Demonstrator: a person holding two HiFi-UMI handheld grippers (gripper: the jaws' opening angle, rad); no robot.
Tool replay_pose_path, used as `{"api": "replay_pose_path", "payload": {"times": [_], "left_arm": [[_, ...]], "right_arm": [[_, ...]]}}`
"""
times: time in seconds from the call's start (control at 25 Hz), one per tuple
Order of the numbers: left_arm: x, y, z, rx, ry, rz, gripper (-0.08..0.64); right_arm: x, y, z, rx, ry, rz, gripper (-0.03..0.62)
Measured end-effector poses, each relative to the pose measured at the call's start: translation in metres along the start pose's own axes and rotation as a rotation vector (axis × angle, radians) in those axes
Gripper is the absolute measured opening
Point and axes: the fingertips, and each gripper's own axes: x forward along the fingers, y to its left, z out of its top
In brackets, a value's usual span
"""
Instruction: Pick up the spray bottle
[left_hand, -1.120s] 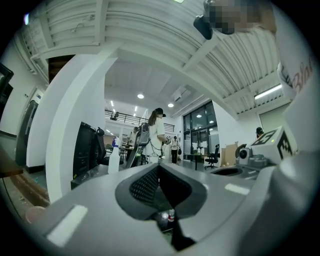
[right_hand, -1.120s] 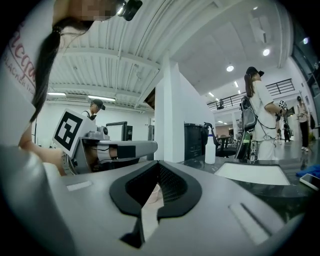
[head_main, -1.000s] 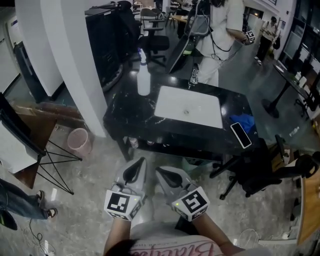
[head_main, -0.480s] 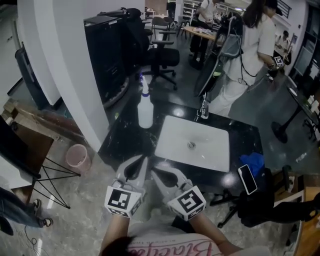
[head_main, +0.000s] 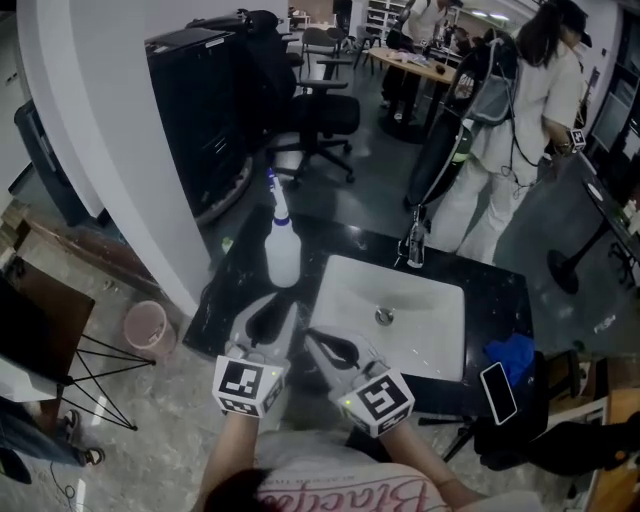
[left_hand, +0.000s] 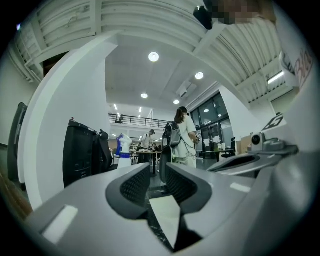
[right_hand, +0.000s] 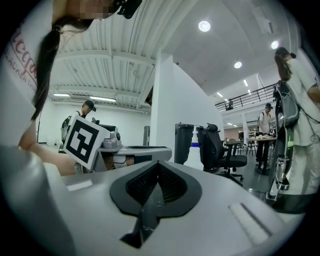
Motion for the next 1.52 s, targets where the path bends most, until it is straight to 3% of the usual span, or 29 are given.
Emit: {"api": "replay_pose_path", "payload": {"times": [0.2,0.52,0.96,1.24,1.52], "left_arm": [[0.044,0.028,-0.03,0.067,0.082,-0.008,0.245],[0.117,0.084,-0.103,0.023,0.219,0.001,0.45],[0.164,0.095,-0.151,0.058,0.312,-0.067,0.466],[0.174,0.084,-0.15,0.081,0.303,-0.165,0.423],[0.162,0.082,-0.13,0.081,0.255,-0.159,0.425]], "right_arm": [[0.016,-0.025,0.0,0.007,0.007,-0.036,0.002],[0.039,-0.056,-0.006,0.035,0.016,-0.091,0.002],[0.053,-0.063,-0.025,0.058,0.067,-0.132,0.002],[0.054,-0.061,-0.024,0.042,0.081,-0.151,0.002],[0.05,-0.057,-0.021,0.029,0.072,-0.156,0.002]]}}
